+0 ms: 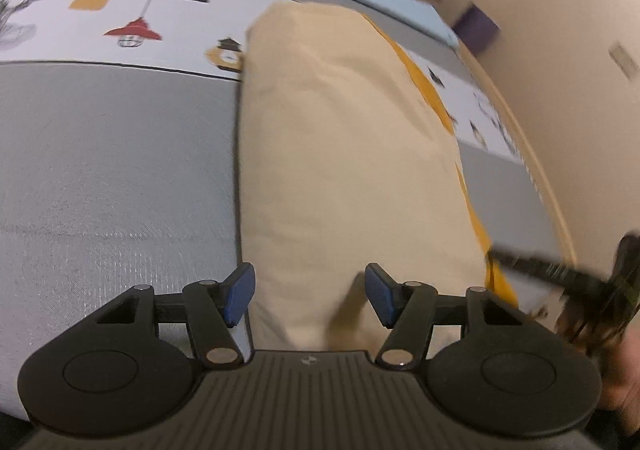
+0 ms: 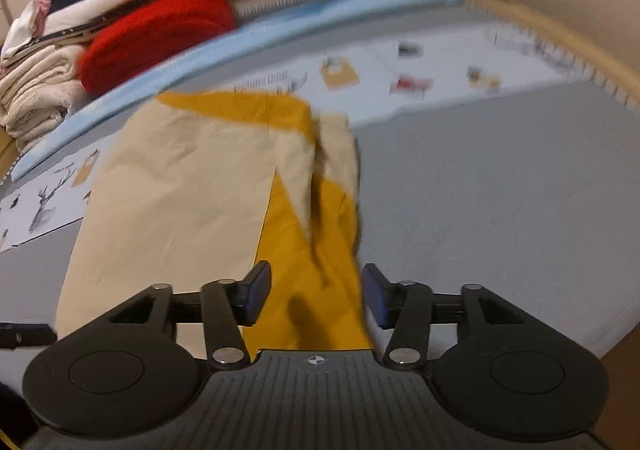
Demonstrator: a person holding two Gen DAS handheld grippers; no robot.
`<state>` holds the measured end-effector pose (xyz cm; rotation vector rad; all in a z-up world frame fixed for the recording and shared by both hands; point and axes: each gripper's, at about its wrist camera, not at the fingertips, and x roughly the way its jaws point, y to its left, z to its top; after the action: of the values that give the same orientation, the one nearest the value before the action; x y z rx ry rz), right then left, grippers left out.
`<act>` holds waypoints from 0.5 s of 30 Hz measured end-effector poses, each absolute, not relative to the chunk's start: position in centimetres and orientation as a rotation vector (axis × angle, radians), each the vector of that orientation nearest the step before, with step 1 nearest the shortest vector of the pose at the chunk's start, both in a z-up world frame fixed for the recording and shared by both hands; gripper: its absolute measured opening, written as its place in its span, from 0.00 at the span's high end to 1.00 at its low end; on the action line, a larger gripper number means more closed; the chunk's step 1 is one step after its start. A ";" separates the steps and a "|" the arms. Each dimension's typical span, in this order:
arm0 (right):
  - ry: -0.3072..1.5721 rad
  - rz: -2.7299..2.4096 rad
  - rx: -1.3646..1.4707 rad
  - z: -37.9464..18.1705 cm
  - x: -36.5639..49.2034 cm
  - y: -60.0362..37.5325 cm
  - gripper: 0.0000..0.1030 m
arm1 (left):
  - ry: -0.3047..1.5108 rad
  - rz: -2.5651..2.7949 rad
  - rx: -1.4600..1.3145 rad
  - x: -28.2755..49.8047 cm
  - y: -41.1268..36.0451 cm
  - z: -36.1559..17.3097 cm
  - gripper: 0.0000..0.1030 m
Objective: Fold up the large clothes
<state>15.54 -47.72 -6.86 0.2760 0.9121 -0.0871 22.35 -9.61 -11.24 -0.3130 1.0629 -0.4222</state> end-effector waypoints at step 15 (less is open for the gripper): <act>1.068 -0.155 0.311 -9.9 17.7 -47.9 0.39 | 1.138 -0.336 -0.705 32.4 -6.9 -15.6 0.21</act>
<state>17.66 -47.86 -9.93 0.3107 1.0675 -0.1547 32.38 -6.92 -15.59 -0.7050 1.1381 -0.3363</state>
